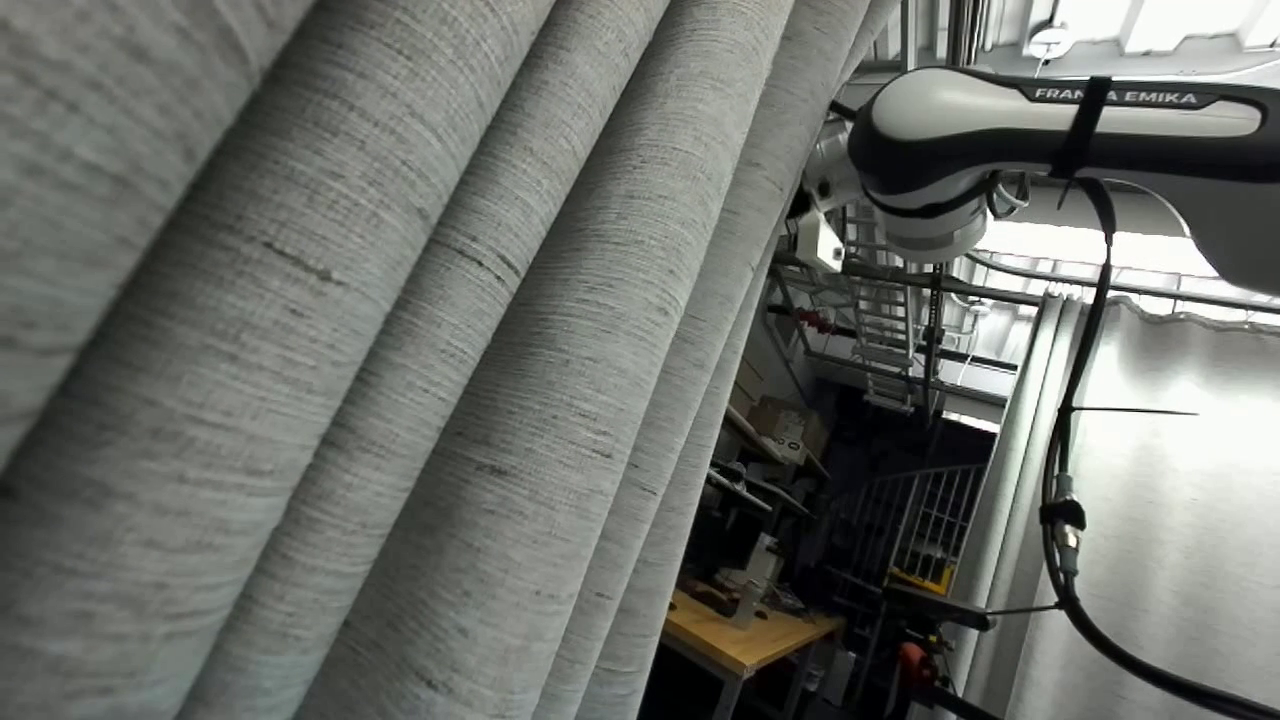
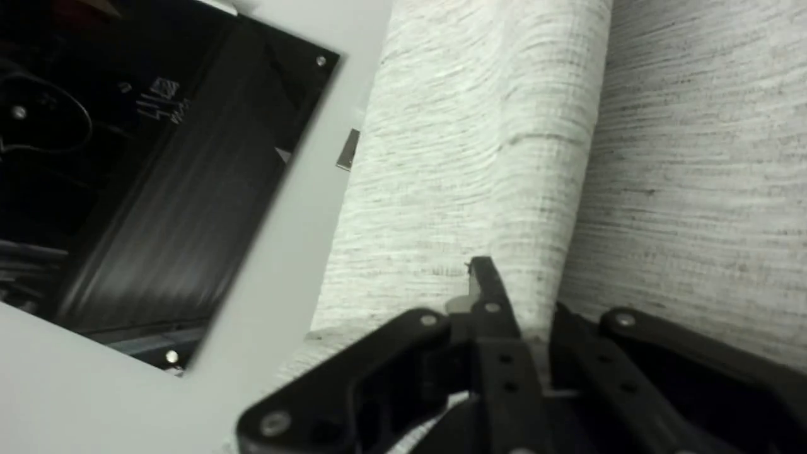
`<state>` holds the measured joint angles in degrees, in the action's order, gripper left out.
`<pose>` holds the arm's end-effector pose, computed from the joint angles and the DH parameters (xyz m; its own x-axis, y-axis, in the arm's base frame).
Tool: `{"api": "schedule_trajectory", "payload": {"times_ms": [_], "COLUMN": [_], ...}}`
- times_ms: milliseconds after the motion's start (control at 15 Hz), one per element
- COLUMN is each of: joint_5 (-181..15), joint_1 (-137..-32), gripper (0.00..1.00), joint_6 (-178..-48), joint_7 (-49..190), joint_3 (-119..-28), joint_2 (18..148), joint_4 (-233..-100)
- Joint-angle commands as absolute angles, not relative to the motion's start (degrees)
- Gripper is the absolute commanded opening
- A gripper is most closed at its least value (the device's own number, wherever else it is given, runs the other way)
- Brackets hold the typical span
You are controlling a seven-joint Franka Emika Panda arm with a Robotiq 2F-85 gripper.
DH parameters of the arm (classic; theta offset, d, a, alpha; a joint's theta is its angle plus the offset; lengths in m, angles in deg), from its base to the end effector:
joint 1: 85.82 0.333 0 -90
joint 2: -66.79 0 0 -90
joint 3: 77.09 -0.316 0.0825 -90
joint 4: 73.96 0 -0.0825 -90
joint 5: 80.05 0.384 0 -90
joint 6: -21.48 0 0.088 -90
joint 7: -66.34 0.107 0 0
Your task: Slide the curtain to the left
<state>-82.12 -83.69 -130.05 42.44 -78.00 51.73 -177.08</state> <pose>0.5127 0.0298 0.7859 0.3854 0.4581 0.8010 0.2268 -0.8885 0.3990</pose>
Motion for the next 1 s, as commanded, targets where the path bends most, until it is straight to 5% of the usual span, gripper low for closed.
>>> {"api": "schedule_trajectory", "payload": {"times_ms": [0,933], "joint_5": [-87.2,-87.7], "joint_1": [-80.3,-66.0], "gripper": [0.0,0.0], "joint_6": [-129.5,-129.6], "joint_7": [44.1,38.7], "joint_3": [-82.7,-91.2], "joint_2": [51.4,45.6], "joint_4": [-179.4,-186.8]}}
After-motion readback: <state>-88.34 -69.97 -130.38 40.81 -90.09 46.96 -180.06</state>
